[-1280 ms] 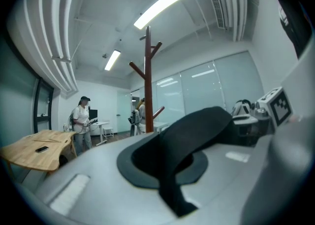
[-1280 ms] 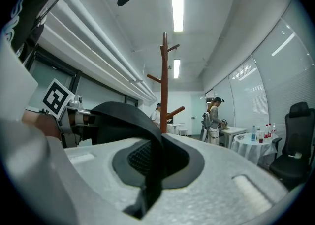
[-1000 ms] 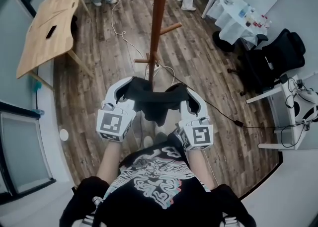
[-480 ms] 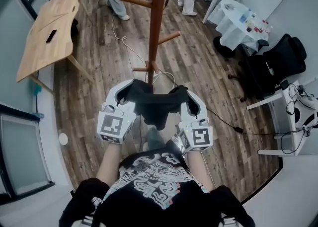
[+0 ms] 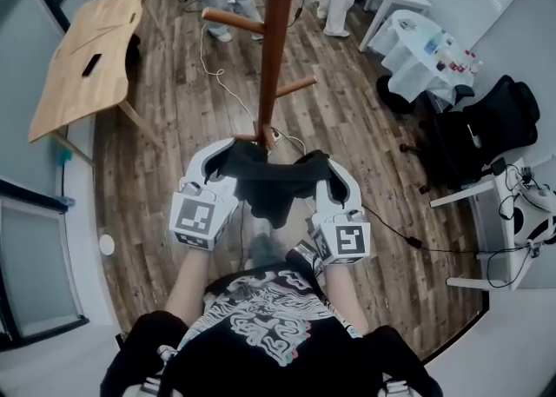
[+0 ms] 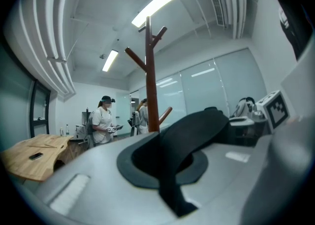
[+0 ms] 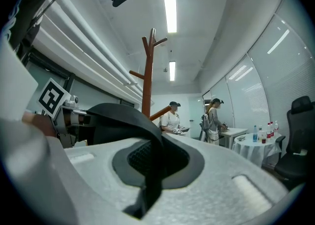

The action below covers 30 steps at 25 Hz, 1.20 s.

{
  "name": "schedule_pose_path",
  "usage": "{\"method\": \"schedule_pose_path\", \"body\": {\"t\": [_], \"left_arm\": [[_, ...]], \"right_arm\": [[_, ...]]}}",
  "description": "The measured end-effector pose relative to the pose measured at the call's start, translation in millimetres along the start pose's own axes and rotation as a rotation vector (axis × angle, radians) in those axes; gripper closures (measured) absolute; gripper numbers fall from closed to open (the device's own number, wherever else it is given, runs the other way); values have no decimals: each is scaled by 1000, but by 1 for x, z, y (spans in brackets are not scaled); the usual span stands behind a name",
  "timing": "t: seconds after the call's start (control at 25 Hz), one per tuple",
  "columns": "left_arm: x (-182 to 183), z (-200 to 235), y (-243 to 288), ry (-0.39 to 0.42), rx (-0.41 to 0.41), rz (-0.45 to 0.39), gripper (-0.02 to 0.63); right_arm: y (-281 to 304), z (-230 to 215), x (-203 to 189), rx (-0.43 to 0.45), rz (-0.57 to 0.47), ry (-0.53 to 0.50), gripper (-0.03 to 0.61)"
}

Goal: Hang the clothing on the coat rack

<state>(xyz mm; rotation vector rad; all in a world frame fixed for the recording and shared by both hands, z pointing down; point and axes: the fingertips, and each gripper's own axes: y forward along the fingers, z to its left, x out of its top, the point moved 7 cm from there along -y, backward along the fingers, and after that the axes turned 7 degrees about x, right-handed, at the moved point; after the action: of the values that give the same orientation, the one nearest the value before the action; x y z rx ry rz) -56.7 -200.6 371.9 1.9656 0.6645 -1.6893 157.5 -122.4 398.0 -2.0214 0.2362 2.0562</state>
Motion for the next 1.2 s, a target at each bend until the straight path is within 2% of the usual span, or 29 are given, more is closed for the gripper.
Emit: {"method": "schedule_pose_path", "body": {"t": [0.36, 0.52, 0.72, 0.88, 1.2], "left_arm": [[-4, 25, 32, -18, 39, 30, 612], [-6, 31, 43, -11, 38, 27, 612], [-7, 43, 52, -25, 56, 27, 612], [-12, 49, 58, -26, 54, 34, 611], [-19, 62, 73, -29, 54, 46, 612]], "right_arm": [[42, -19, -8, 10, 44, 28, 568], [59, -27, -10, 41, 14, 7, 568], [77, -32, -7, 3, 41, 18, 568], [89, -35, -10, 37, 7, 1, 568], [108, -40, -20, 36, 25, 5, 568]]}}
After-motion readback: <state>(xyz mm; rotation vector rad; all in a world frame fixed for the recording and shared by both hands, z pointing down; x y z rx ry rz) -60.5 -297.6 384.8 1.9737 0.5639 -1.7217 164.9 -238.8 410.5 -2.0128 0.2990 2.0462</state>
